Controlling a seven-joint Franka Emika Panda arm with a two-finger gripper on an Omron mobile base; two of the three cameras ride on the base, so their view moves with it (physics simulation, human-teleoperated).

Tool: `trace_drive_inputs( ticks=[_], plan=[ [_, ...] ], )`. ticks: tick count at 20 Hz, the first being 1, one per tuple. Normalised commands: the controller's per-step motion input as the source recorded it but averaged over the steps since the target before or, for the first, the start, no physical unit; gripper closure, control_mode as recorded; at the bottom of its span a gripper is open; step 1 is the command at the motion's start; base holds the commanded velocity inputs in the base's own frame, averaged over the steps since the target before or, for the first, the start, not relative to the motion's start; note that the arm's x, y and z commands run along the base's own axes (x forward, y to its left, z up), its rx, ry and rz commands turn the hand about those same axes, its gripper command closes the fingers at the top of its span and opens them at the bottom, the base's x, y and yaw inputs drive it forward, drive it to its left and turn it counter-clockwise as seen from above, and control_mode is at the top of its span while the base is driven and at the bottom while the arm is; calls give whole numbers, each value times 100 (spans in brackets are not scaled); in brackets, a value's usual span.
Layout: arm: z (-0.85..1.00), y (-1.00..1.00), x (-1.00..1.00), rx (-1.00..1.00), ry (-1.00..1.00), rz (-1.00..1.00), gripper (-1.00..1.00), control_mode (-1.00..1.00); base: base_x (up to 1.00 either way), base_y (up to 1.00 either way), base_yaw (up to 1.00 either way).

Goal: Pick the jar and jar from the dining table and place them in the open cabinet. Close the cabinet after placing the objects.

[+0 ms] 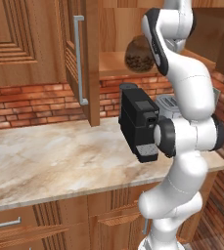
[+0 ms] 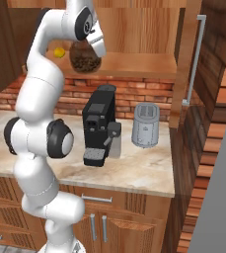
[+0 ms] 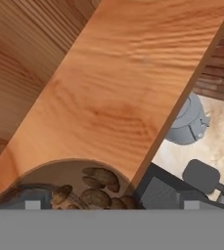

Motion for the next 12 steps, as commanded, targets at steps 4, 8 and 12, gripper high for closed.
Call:
trace_drive_inputs(
  ticks=[4,8,12],
  plan=[
    [0,0,-6,0,-17,0,-100,-100,0,0,0],
    [0,0,-33,0,-13,1,-100,-100,0,0,0],
    [0,0,-80,-2,-6,3,-100,-100,0,0,0]
  ],
)
